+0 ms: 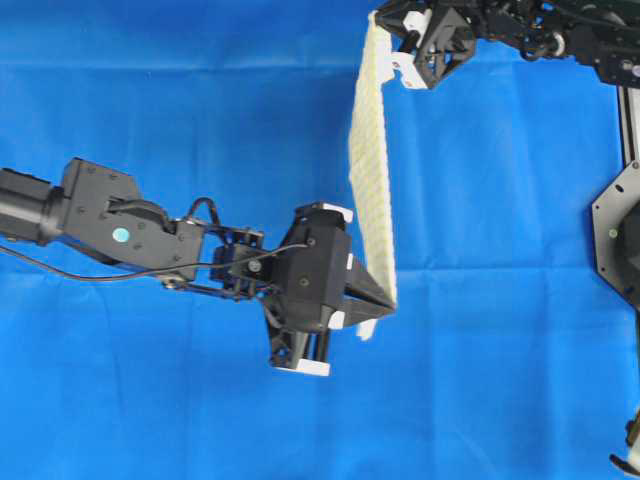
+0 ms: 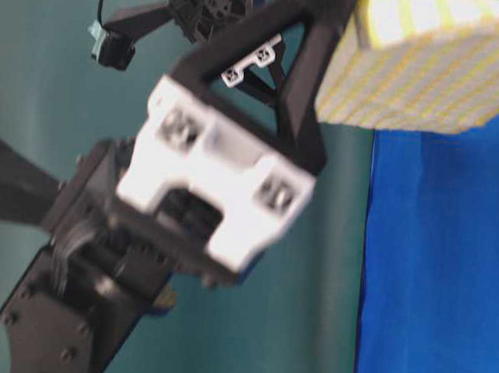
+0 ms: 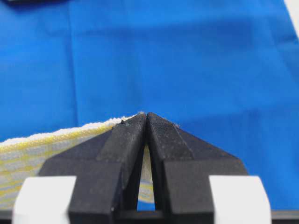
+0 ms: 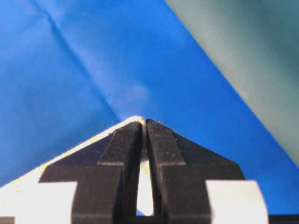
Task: Fold the yellow towel.
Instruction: 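Lift the strip and swing it to a vertical orientation, right gripper leading upward, then lay the strip down vertically and open both grippers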
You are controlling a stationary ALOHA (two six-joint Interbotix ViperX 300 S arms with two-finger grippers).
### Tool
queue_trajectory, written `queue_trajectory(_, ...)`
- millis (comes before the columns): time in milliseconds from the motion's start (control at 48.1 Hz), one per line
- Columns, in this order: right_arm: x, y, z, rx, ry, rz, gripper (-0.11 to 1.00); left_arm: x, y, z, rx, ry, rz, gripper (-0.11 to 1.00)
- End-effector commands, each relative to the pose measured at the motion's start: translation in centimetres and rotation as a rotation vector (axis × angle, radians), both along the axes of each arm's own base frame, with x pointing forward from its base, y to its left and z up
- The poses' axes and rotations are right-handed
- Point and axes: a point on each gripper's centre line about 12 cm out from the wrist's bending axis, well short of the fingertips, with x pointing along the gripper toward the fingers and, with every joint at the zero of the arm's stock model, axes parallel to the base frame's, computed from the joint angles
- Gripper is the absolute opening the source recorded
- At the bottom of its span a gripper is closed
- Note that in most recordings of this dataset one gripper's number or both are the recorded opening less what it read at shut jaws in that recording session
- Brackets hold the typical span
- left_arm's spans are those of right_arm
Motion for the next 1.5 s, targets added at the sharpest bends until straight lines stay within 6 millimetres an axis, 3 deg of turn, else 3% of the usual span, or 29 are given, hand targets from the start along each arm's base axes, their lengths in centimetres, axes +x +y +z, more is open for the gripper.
queue_trajectory(0, -1.2, -1.1, 1.5, -0.026, -0.036, -0.044, 0.03, 0.6, -2.5, 2.0, -0.002, -0.069, -0.053, 0.01)
queue_trajectory(166, -1.5, -0.9, 1.3, -0.018, -0.025, -0.041, 0.03, 1.7, -2.6, 1.2, 0.003, -0.068, -0.049, 0.01)
queue_trajectory(312, -0.6, -0.6, 0.9, -0.001, -0.005, -0.016, 0.03, 1.5, -2.0, -0.3, 0.008, -0.05, -0.04, 0.01)
queue_trajectory(561, 3.2, -0.7, -1.0, 0.017, 0.031, 0.037, 0.03, -1.4, -1.6, -3.3, -0.019, -0.041, -0.025, 0.01)
queue_trajectory(790, 7.4, -1.0, -2.0, 0.012, 0.036, 0.086, 0.03, -4.9, -1.8, -4.8, -0.08, -0.019, -0.013, 0.01)
queue_trajectory(977, 9.6, -1.1, -2.6, 0.012, 0.038, 0.108, 0.03, -7.2, -1.5, -5.6, -0.12, 0.0, 0.003, 0.01)
queue_trajectory(1476, 10.8, -0.2, -3.4, 0.023, 0.064, 0.145, 0.03, -8.5, -1.0, -6.8, -0.13, 0.042, 0.02, 0.01)
